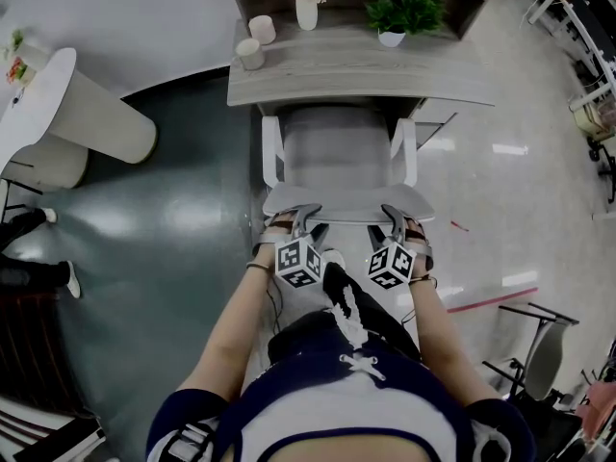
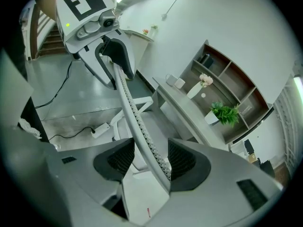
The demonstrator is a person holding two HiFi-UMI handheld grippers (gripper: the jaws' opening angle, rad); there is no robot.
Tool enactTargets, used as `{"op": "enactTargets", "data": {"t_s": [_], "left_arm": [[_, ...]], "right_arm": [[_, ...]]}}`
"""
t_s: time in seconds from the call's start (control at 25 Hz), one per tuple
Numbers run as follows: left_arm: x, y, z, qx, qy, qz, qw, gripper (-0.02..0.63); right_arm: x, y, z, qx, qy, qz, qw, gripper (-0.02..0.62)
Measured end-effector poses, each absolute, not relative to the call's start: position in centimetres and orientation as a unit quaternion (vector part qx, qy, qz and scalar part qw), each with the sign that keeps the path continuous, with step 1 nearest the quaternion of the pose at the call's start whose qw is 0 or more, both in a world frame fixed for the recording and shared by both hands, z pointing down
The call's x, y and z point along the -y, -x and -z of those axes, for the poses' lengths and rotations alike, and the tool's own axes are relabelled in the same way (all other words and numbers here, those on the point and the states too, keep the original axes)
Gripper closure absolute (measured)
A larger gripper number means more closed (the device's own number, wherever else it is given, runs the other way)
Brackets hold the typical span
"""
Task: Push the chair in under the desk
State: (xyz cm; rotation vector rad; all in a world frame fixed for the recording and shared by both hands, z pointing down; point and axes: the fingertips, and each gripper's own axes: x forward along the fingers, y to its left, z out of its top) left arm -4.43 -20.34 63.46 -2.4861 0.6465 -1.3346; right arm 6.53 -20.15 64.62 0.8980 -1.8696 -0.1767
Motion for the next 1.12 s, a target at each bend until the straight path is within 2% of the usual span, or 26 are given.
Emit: {"op": "enactTargets", "data": {"t_s": [1.12], "left_arm": [[21.1,4.8,-63.3,-0.233,0.849,0.459,0.121,0.414]], "right_arm": [[20.7,-6.0,-64.2,0.777,-0.372,0.112,0.496,0.399]]}}
